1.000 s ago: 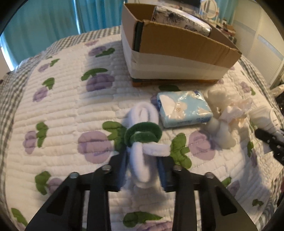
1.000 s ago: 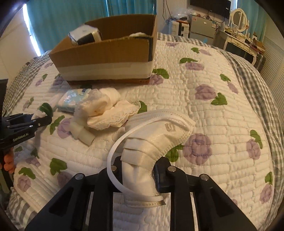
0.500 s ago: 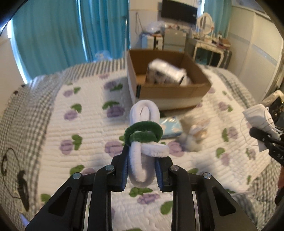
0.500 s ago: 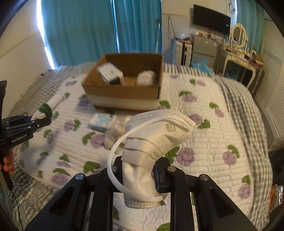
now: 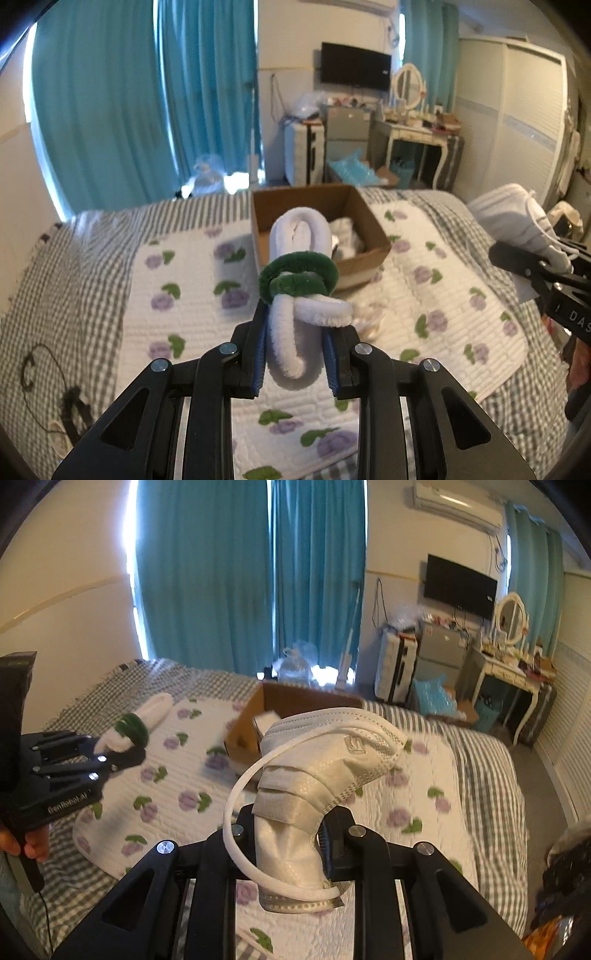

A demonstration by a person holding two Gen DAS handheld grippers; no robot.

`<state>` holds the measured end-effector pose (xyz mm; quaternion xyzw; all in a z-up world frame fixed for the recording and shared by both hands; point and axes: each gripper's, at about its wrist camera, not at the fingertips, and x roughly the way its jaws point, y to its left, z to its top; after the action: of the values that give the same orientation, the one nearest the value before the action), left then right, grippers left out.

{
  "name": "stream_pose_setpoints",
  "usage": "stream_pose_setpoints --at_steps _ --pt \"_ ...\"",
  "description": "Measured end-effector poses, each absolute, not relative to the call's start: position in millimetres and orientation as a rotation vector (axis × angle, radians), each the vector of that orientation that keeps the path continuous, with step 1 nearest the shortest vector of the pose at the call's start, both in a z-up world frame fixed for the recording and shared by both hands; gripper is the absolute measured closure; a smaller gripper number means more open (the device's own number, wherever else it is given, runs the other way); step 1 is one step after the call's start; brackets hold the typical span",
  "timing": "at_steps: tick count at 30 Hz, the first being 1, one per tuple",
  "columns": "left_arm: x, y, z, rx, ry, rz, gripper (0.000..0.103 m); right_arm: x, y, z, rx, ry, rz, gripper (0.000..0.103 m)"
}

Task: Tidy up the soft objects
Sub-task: 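Carry the mask and fuzzy loop into the box and open both tools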

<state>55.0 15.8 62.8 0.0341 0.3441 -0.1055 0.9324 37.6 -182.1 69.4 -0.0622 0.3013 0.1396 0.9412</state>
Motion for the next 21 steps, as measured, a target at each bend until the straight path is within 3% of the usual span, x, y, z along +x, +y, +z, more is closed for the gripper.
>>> stream_pose_setpoints --at_steps 11,21 --pt "120.8 9.4 77.0 0.043 0.684 -0.235 0.078 124.3 -169.1 87.6 -0.098 0.613 0.317 0.083" --pt "226.2 -6.8 42.4 0.068 0.73 -0.249 0.078 251.0 -165.4 53.1 -0.035 0.681 0.311 0.083"
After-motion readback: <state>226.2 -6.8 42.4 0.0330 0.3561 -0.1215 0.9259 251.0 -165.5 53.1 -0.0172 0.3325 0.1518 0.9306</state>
